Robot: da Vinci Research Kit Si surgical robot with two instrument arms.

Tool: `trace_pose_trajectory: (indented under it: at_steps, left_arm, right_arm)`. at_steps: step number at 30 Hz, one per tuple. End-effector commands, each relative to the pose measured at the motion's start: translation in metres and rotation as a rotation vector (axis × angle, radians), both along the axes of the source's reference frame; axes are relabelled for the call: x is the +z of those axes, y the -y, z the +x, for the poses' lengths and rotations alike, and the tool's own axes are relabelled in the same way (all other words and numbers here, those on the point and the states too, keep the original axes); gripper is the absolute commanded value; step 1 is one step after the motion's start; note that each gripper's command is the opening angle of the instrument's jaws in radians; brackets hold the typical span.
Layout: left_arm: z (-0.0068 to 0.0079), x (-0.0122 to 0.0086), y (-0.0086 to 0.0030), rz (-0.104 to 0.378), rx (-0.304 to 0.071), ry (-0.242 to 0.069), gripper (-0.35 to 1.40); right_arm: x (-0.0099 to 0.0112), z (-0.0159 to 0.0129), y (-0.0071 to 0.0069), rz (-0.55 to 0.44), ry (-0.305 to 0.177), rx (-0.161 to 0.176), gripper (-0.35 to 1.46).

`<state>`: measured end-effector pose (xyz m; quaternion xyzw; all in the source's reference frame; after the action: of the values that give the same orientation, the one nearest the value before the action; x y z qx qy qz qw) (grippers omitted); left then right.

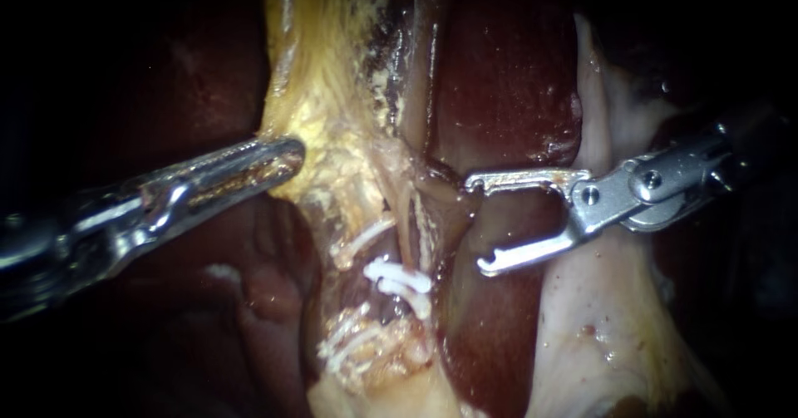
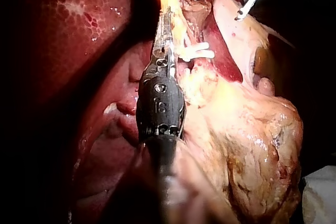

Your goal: Going back second clip right tube

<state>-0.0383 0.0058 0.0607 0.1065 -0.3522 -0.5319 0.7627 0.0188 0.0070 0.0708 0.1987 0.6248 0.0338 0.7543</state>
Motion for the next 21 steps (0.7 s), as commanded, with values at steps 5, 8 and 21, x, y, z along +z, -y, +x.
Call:
trace_pose_trajectory:
  at_steps: [5,8,21]
  left_arm:
    - [-0.0023,0.0034,0.0007,0.017,0.036,0.021,-0.35]
    - [-0.0037,0.0048,0.0007,0.02,0.045,0.034,-0.35]
    - [-0.0052,0.0058,0.0006,0.034,0.056,0.035,-0.35]
  right_arm:
    - [0.0,-0.0002,0.0,0.033,0.01,0.008,0.6]
    - [0.0,-0.0002,0.0,0.056,0.013,0.013,0.6]
    - [-0.0002,-0.0001,0.0,0.07,0.006,0.021,0.6]
